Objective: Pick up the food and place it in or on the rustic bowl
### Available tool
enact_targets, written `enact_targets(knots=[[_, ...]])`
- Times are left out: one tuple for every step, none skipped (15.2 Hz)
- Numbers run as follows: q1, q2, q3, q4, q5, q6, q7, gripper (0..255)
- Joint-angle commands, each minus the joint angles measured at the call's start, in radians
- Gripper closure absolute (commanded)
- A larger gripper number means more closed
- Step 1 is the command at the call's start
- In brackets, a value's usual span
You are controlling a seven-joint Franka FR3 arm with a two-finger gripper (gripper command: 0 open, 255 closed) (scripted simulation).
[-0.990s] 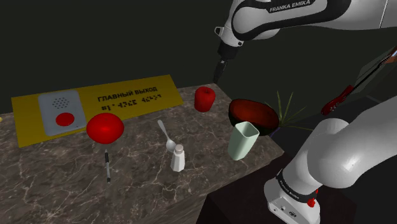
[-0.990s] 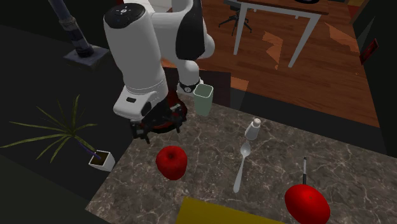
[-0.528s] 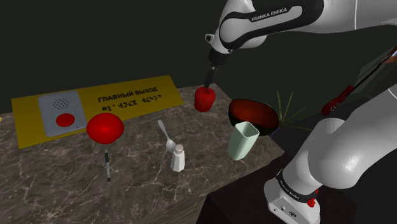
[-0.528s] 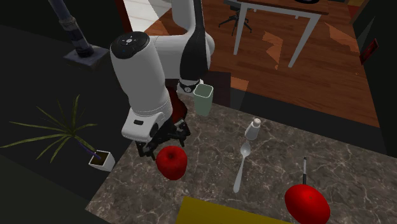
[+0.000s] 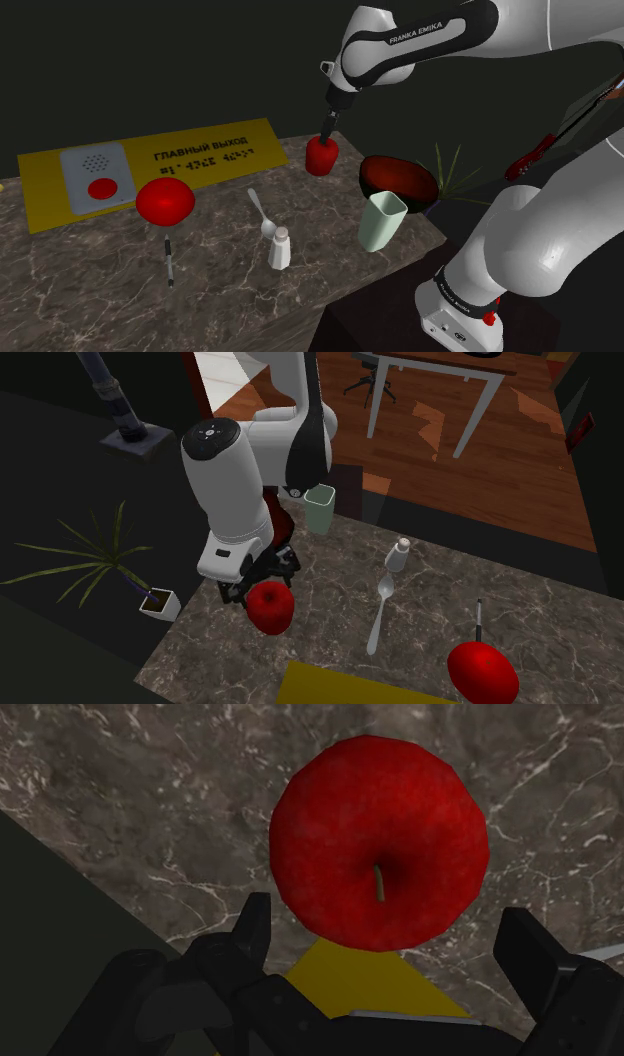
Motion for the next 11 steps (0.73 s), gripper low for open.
enact_targets(knots=[[0.0, 0.0, 0.0, 0.0, 0.0, 0.0, 0.0, 0], [0.0, 0.0, 0.0, 0.0, 0.0, 0.0, 0.0, 0], [0.0, 0.0, 0.0, 0.0, 0.0, 0.0, 0.0, 255], [0.0, 0.0, 0.0, 0.0, 0.0, 0.0, 0.0, 255], [0.0, 0.0, 0.0, 0.0, 0.0, 0.0, 0.0, 255], [0.0, 0.0, 0.0, 0.0, 0.0, 0.0, 0.0, 255], [0.0, 0.0, 0.0, 0.0, 0.0, 0.0, 0.0, 255], [0.0, 0.0, 0.0, 0.0, 0.0, 0.0, 0.0, 255], [0.0, 0.0, 0.0, 0.0, 0.0, 0.0, 0.0, 255], [0.0, 0.0, 0.0, 0.0, 0.0, 0.0, 0.0, 255], [0.0, 0.0, 0.0, 0.0, 0.0, 0.0, 0.0, 255]])
